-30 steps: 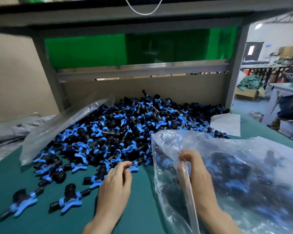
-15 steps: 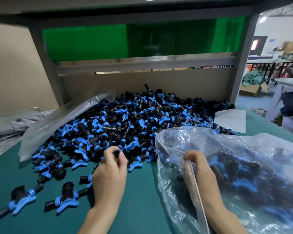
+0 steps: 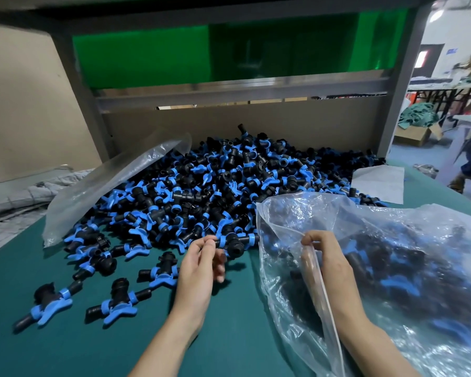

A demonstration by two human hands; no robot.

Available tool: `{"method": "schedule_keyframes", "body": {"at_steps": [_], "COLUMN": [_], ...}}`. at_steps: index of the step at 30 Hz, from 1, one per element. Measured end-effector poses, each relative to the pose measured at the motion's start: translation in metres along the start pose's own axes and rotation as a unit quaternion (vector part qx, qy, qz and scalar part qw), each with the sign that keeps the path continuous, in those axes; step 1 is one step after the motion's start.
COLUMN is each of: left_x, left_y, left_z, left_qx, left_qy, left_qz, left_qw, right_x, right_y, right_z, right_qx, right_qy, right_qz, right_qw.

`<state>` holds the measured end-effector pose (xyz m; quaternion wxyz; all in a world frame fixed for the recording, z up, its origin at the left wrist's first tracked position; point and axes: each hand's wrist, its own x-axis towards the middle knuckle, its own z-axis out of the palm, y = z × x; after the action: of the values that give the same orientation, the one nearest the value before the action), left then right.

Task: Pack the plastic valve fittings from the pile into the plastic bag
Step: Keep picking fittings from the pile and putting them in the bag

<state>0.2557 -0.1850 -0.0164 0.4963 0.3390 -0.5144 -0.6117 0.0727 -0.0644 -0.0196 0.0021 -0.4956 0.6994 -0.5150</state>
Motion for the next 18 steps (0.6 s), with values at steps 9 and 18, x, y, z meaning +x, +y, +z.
{"method": "schedule_keyframes", "body": {"at_steps": [9,18], "left_x": [-0.0007,-0.0024], "left_y": [-0.0055,-0.0030], "left_z": [0.0022,0.0016], "left_qx": [0.012,-0.028], "left_qy": [0.005,-0.008], "left_qz": [0.005,-0.025], "left_qw": [1.000,0.999], "right_x": [0.0005,-0.0002], "right_y": [-0.0006,0.0007], "right_z": [0.0006,0.0000], "right_qx": [0.011,0.011], "right_qy": [0.005,0.003], "right_qz": [0.001,0.010], "right_qw": [1.000,1.000]}}
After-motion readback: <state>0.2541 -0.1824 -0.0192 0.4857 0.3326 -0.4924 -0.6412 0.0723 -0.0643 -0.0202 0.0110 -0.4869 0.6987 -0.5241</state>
